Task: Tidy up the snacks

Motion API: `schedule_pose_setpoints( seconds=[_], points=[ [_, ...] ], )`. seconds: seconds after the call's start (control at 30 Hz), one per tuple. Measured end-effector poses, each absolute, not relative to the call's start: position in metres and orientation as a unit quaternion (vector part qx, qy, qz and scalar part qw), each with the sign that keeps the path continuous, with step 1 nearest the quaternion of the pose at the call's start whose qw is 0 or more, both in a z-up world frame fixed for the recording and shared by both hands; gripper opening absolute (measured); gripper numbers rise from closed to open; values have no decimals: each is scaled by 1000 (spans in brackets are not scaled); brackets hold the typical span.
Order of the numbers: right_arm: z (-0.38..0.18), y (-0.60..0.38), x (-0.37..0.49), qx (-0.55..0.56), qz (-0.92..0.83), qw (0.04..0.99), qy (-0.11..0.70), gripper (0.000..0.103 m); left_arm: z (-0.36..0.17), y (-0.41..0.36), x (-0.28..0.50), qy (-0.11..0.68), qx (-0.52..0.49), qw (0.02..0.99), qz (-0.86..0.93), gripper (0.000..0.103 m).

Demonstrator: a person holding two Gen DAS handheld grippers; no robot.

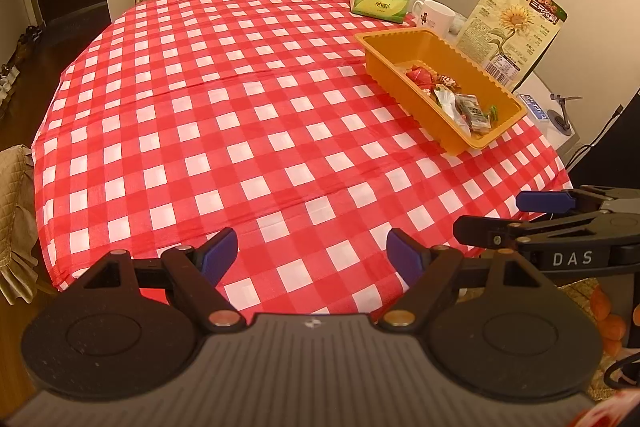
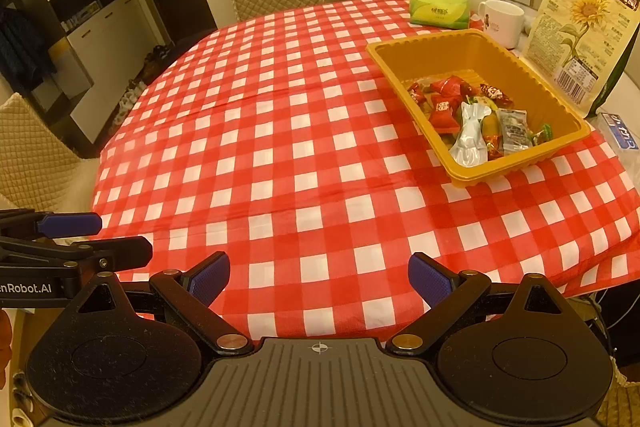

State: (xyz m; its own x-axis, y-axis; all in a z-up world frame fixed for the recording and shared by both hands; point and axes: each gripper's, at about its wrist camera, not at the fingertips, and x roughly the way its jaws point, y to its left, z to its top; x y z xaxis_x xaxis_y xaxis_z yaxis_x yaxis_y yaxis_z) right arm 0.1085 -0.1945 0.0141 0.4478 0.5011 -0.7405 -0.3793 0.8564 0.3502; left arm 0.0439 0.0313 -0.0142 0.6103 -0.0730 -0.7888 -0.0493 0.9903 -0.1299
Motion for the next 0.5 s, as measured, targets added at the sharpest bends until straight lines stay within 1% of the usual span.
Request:
schedule_pose_setpoints(
  seconds=[0.5],
  points=[
    [13, -192, 111, 66, 259, 849, 456, 95, -14, 32, 45, 440, -70, 895, -8, 80]
  ],
)
